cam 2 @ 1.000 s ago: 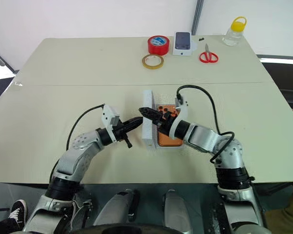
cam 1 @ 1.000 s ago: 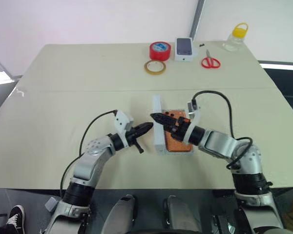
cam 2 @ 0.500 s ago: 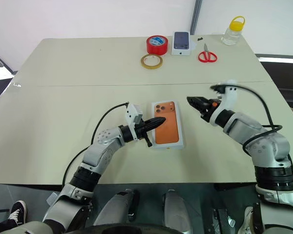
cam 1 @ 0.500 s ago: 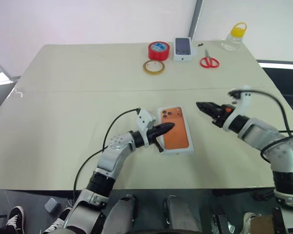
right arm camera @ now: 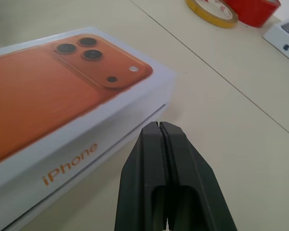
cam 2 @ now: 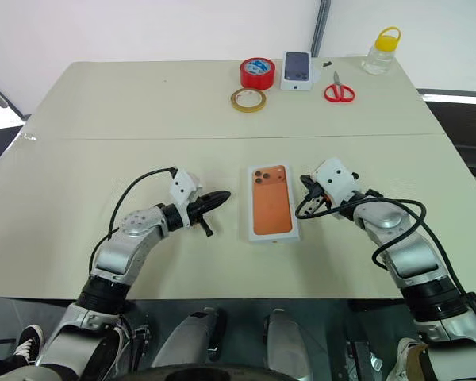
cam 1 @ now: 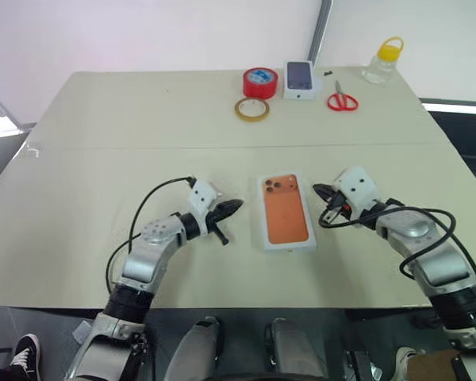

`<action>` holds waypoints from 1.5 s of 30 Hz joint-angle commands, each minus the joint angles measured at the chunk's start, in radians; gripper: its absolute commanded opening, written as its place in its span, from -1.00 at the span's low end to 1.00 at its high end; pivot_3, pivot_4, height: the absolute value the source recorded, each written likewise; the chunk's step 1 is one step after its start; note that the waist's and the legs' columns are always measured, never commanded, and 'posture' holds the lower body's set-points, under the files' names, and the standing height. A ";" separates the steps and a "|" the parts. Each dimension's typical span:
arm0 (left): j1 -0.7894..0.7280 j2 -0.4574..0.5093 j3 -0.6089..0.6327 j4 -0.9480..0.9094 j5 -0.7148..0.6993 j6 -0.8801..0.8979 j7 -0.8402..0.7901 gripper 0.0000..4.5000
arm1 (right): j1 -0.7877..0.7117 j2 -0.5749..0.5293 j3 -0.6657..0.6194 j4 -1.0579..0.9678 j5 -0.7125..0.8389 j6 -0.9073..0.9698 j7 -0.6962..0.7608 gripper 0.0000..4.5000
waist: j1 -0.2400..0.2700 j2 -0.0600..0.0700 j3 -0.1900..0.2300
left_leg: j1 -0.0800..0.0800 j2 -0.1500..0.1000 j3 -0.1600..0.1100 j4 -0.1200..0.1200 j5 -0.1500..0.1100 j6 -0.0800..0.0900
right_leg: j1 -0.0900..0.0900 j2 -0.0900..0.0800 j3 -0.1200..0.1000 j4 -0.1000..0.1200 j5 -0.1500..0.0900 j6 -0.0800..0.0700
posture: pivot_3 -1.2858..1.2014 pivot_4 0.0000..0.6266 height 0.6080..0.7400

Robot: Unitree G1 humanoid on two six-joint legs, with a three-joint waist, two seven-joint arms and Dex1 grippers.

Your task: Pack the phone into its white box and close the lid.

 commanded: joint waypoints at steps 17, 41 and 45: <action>-0.128 -0.134 -0.115 0.120 0.082 -0.026 -0.023 -1.00 | 0.078 0.012 -0.081 -0.114 -0.123 0.000 0.066 -0.98 | 0.020 0.000 0.000 | 0.000 -0.001 0.000 0.000 0.000 0.000 | 0.000 0.000 0.000 0.000 0.000 0.000 | 0.03 -0.52 1.00; -0.132 -0.160 -0.105 0.113 0.104 -0.026 -0.004 -1.00 | 0.077 0.058 -0.037 -0.092 -0.238 0.010 0.102 -0.98 | 0.016 0.000 0.000 | 0.000 0.000 0.000 0.001 0.001 -0.001 | 0.000 0.000 0.000 0.001 0.000 0.000 | 0.03 -0.52 1.00; -0.120 -0.151 -0.101 0.115 0.107 -0.024 -0.007 -1.00 | 0.077 0.060 -0.036 -0.090 -0.259 0.003 0.107 -0.98 | 0.016 0.000 0.000 | 0.000 0.000 0.000 0.001 0.001 -0.002 | 0.000 0.000 0.000 0.001 0.000 0.000 | 0.03 -0.52 1.00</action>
